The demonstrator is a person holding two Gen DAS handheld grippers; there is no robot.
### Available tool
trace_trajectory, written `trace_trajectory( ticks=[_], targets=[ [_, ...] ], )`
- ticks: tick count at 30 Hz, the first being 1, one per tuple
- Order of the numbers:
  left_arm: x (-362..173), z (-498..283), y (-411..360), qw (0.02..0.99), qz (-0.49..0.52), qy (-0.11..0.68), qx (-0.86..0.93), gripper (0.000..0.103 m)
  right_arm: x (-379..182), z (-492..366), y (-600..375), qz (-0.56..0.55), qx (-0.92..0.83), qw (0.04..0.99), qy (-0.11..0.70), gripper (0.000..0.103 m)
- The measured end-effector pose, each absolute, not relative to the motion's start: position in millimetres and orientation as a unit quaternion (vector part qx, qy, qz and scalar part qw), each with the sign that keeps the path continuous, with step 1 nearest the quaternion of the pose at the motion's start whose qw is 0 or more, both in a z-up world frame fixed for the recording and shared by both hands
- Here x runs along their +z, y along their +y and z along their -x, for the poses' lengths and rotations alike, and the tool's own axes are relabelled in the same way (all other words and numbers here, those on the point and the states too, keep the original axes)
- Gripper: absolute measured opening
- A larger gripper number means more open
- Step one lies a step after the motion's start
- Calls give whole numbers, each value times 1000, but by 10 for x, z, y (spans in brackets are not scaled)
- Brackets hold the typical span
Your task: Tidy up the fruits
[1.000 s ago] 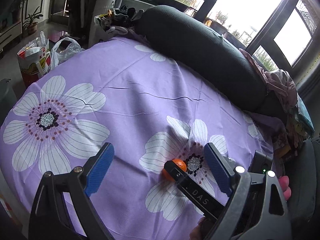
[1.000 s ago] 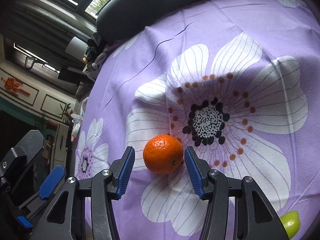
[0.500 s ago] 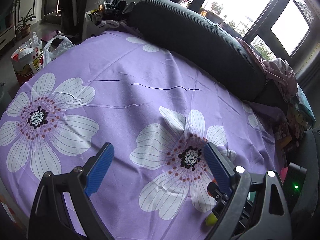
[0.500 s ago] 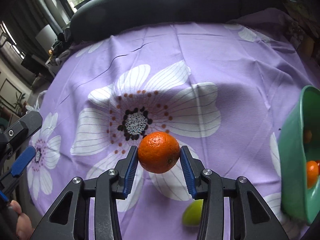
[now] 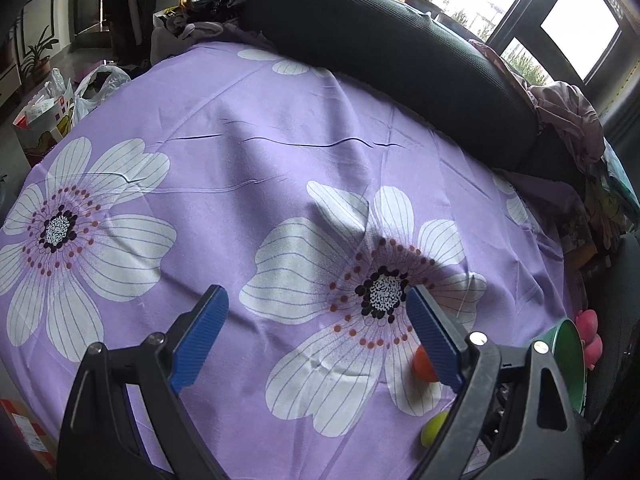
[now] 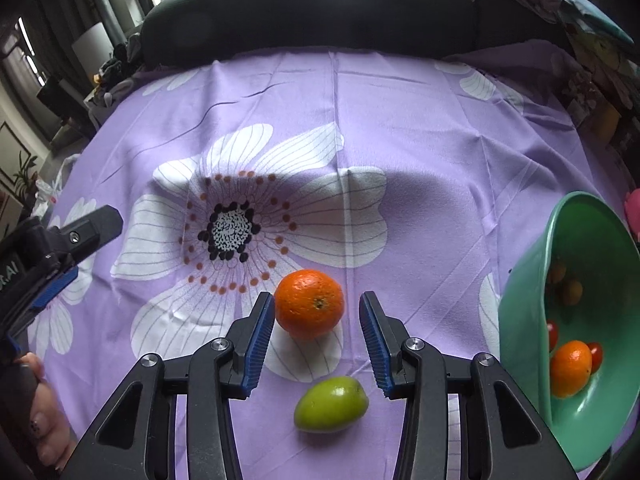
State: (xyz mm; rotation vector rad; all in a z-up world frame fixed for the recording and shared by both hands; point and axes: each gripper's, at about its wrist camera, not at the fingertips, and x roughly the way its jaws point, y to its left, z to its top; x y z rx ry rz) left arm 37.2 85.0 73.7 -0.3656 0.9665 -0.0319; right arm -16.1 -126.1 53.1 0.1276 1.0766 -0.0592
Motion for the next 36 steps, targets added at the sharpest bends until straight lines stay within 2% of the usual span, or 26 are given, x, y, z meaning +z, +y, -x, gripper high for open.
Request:
trace_trajectory(
  ticks=[5,11,15,26,31,36],
  targets=[
    [684,-392,678,859,167,481,-55,88,702,245,-1581,-129,-40,878,460,45],
    [576,-403,382,841,146,509,-113,76,649,195,-1711,-210,-6,868,450,45],
    [547,-371,218,834,130,516,-147,71,574,89,-1677,-233,11,854,465,45],
    [343,-401,-27,804,117,549,-197,65,230,-126,-1570,-259,46,809,526,45],
    [218,-420,-124,790,110,567,-205,54,132,-151,-1595,-275,55,792,542,45],
    [178,-433,-139,789,114,568,-206,46,55,-153,-1595,-276,55,782,556,45]
  ],
)
